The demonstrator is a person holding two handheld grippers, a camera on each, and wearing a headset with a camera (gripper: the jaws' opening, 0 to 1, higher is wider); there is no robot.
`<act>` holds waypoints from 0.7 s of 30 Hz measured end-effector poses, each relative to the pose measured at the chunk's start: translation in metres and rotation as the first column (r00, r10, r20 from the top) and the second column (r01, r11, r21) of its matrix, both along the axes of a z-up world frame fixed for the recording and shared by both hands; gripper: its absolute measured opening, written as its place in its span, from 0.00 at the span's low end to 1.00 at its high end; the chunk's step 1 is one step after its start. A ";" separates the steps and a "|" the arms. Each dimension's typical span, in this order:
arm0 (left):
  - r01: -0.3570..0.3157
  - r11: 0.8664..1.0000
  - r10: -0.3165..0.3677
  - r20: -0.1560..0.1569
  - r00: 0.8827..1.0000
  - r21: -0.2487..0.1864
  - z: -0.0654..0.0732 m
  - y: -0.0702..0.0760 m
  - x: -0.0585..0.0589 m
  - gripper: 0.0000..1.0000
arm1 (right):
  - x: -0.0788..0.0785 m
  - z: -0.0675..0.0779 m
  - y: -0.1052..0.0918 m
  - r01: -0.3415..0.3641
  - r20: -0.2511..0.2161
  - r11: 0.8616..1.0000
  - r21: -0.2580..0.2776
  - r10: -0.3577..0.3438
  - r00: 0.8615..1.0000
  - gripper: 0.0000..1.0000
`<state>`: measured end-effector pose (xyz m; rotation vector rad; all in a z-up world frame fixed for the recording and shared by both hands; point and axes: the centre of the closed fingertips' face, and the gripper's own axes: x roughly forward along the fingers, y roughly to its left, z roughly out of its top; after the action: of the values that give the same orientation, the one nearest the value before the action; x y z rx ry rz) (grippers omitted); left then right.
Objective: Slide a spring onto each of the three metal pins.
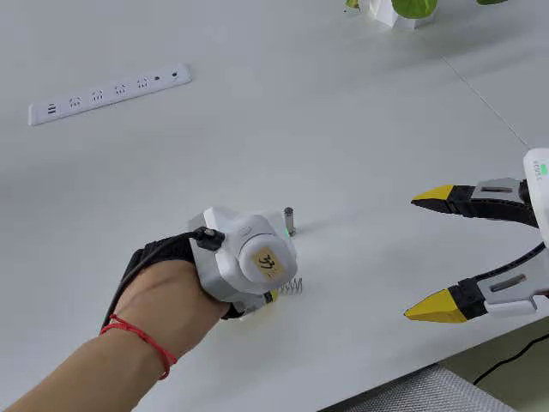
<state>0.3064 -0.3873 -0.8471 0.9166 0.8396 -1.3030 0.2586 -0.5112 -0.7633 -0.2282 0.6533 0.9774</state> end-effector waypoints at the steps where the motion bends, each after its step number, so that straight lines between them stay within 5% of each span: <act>1: -0.004 1.000 0.004 0.003 1.000 0.001 0.000 0.000 0.001 0.11 | 0.000 0.000 0.000 0.000 0.000 1.000 -0.002 0.000 1.000 0.83; 7: -0.009 1.000 0.009 -0.023 1.000 0.010 -0.001 0.003 -0.004 0.07 | 0.001 0.002 -0.001 0.008 0.006 1.000 -0.004 -0.008 1.000 0.83; 21: -0.013 1.000 0.013 -0.027 1.000 -0.001 0.000 0.002 -0.005 0.06 | -0.003 0.001 0.000 0.005 0.004 1.000 -0.007 -0.005 1.000 0.82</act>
<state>0.3010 -0.3855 -0.8469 0.8929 0.8643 -1.3074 0.2561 -0.5109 -0.7619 -0.2340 0.6537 0.9701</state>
